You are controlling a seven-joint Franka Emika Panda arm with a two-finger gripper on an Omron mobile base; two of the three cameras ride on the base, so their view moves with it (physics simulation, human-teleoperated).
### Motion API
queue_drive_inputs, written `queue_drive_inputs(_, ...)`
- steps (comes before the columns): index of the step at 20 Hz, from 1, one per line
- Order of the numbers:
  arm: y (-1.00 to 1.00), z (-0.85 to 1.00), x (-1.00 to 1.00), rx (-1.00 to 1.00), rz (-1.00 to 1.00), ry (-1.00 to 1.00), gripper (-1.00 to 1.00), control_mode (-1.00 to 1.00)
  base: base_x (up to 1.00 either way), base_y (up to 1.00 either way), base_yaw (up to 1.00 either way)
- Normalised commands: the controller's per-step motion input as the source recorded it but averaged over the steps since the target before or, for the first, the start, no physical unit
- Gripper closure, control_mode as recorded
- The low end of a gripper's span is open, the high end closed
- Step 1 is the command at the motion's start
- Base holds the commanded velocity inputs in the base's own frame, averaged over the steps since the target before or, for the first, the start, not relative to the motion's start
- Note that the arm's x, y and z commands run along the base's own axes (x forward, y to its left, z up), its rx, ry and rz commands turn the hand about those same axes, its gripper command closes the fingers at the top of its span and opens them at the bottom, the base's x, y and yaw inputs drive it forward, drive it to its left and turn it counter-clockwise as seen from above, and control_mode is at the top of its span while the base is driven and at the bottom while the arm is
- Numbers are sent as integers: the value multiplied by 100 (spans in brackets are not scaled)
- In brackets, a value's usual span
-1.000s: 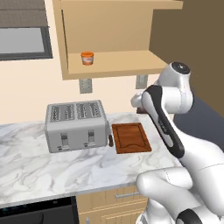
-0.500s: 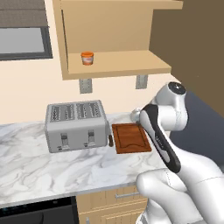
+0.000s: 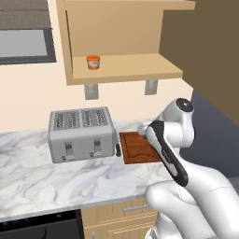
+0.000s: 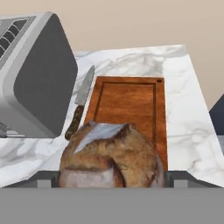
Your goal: Pick the bread, place it on the cutting board, pick the jam, place it on the counter, and close the cabinet.
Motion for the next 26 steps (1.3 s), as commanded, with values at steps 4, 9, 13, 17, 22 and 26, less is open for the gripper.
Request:
queue_drive_inputs(4,-2,-22,33,0,0,0,100,-100,0,0,0)
queue_drive_inputs(9,-4,-15,37,0,0,0,100,-100,0,0,0)
queue_drive_inputs(13,-1,-18,34,0,0,0,100,-100,0,0,0)
queue_drive_inputs(17,0,-21,30,0,0,0,100,-100,0,0,0)
queue_drive_inputs(22,0,-24,23,0,0,0,100,-100,0,0,0)
queue_drive_inputs(26,0,-30,16,0,0,0,100,-100,0,0,0)
